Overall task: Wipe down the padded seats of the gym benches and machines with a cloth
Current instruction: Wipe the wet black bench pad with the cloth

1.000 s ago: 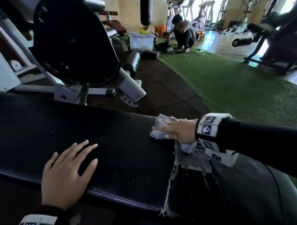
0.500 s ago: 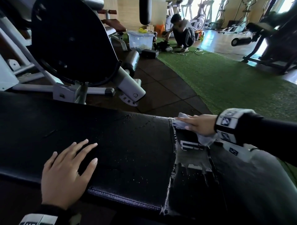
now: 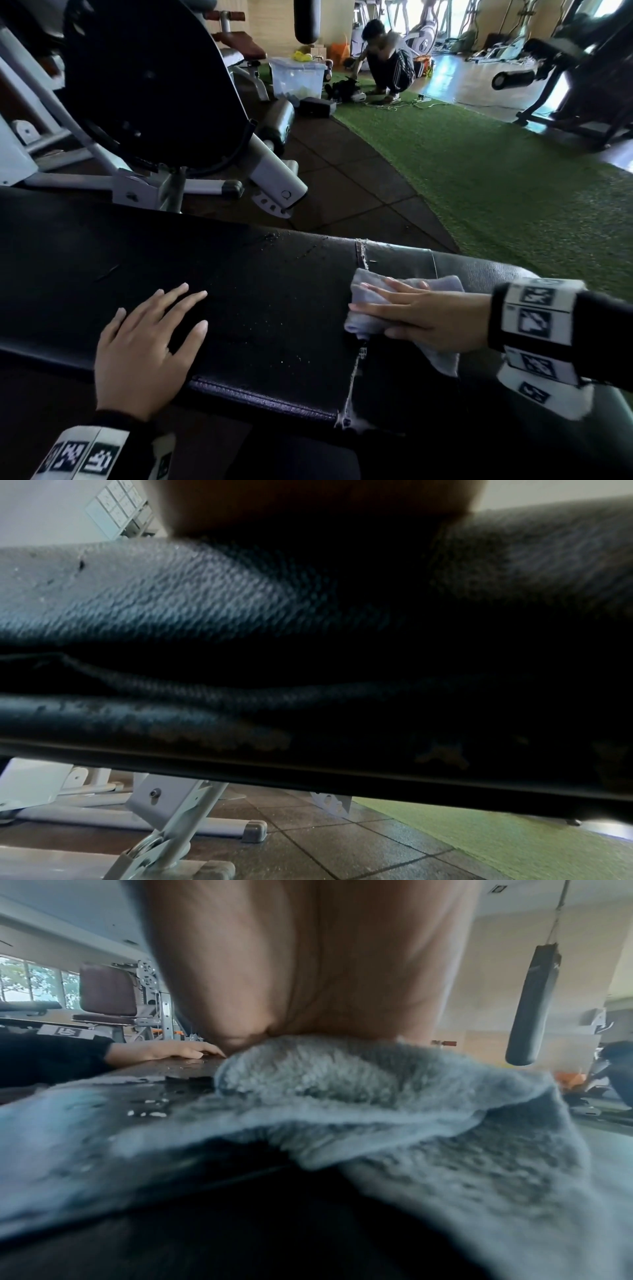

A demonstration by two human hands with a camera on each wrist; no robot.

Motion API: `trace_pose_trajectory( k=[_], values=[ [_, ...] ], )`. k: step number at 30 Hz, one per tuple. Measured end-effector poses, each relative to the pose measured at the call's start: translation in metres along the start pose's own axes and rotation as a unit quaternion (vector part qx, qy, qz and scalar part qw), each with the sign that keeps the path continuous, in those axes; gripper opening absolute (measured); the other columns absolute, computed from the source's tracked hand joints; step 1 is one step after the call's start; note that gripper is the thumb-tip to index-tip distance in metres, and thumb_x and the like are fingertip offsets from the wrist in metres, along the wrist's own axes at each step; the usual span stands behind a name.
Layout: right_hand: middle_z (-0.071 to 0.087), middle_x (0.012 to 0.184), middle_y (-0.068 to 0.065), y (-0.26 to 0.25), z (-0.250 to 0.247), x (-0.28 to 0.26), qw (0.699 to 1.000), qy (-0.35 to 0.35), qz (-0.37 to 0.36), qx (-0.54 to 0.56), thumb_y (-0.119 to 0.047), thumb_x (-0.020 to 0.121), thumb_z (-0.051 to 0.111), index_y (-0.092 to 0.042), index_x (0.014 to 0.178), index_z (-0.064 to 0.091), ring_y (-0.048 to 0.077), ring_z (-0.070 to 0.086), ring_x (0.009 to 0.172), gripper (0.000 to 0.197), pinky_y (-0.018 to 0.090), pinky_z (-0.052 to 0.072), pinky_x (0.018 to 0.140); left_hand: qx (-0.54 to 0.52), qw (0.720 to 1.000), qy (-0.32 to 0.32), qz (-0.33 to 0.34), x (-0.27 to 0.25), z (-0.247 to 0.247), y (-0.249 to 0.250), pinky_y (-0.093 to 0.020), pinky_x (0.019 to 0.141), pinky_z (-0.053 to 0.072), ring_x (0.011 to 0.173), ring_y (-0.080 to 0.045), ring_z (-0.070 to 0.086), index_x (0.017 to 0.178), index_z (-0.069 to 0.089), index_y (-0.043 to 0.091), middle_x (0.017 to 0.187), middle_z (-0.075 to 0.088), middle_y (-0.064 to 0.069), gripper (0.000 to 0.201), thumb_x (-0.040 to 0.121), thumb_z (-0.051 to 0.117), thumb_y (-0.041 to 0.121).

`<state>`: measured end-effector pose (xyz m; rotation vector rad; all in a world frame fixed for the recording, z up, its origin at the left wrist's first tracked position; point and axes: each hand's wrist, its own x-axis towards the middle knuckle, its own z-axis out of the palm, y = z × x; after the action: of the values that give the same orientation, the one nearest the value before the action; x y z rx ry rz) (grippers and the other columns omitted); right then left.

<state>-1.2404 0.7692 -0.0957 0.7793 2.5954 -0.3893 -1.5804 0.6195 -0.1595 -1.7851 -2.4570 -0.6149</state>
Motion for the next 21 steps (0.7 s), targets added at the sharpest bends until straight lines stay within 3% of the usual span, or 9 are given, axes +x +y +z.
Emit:
trace_pose_trajectory(
  k=[2,4,8,13,16,21],
  values=[
    [-0.014,0.156,-0.015,0.006,0.004,-0.018,1.0,0.018,0.005,-0.006,-0.079,0.077,-0.001,-0.069,0.13,-0.009,0.015,-0.012,0.145,0.055,0.048,0.008,0.117,0.002,1.0,0.0,0.0,0.0,0.001,0.0,-0.043,0.116,0.016,0.138,-0.005,0.033,0.133,0.048,0.048,0.144,0.042,0.023,0.052,0.086,0.028,0.062],
    [-0.018,0.155,-0.011,0.011,0.003,-0.032,0.998,0.024,0.044,-0.023,-0.085,0.066,-0.008,-0.073,0.127,-0.007,0.012,-0.011,0.144,0.062,0.043,0.008,0.118,0.004,1.0,-0.002,0.0,0.0,0.002,-0.002,-0.044,0.117,0.016,0.139,-0.005,0.031,0.133,0.047,0.048,0.144,0.042,0.023,0.053,0.086,0.028,0.062],
    [-0.029,0.153,-0.006,0.011,-0.002,-0.032,0.989,-0.028,0.144,-0.011,-0.066,0.089,0.019,-0.076,0.121,-0.015,0.021,-0.012,0.144,0.048,0.053,0.006,0.116,0.004,1.0,0.0,-0.001,0.0,0.003,-0.004,-0.043,0.117,0.015,0.14,-0.004,0.029,0.134,0.046,0.048,0.145,0.04,0.023,0.053,0.086,0.027,0.062],
    [-0.018,0.156,0.009,-0.003,-0.015,0.004,0.985,-0.03,0.166,-0.021,-0.057,0.095,0.017,-0.068,0.129,-0.016,0.039,0.0,0.143,0.048,0.052,0.01,0.115,-0.001,1.0,0.006,0.0,0.0,0.005,-0.004,-0.042,0.117,0.014,0.14,-0.005,0.029,0.134,0.046,0.048,0.146,0.04,0.023,0.053,0.086,0.027,0.062],
    [-0.014,0.157,0.011,-0.026,-0.017,0.023,0.989,-0.017,0.132,-0.067,-0.055,0.097,0.017,-0.062,0.135,-0.012,0.04,0.006,0.142,0.049,0.05,0.012,0.113,0.002,1.0,0.004,0.001,0.0,0.006,-0.005,-0.043,0.117,0.013,0.14,-0.006,0.029,0.134,0.046,0.048,0.146,0.04,0.022,0.053,0.086,0.027,0.062],
    [-0.017,0.156,0.008,-0.07,0.003,0.013,0.994,-0.005,0.009,-0.106,-0.057,0.092,0.009,-0.06,0.138,-0.009,0.038,-0.004,0.143,0.049,0.058,0.003,0.114,0.0,1.0,0.002,0.0,0.0,0.007,-0.007,-0.042,0.117,0.013,0.14,-0.005,0.028,0.134,0.044,0.05,0.146,0.039,0.023,0.053,0.086,0.026,0.063]
  ],
)
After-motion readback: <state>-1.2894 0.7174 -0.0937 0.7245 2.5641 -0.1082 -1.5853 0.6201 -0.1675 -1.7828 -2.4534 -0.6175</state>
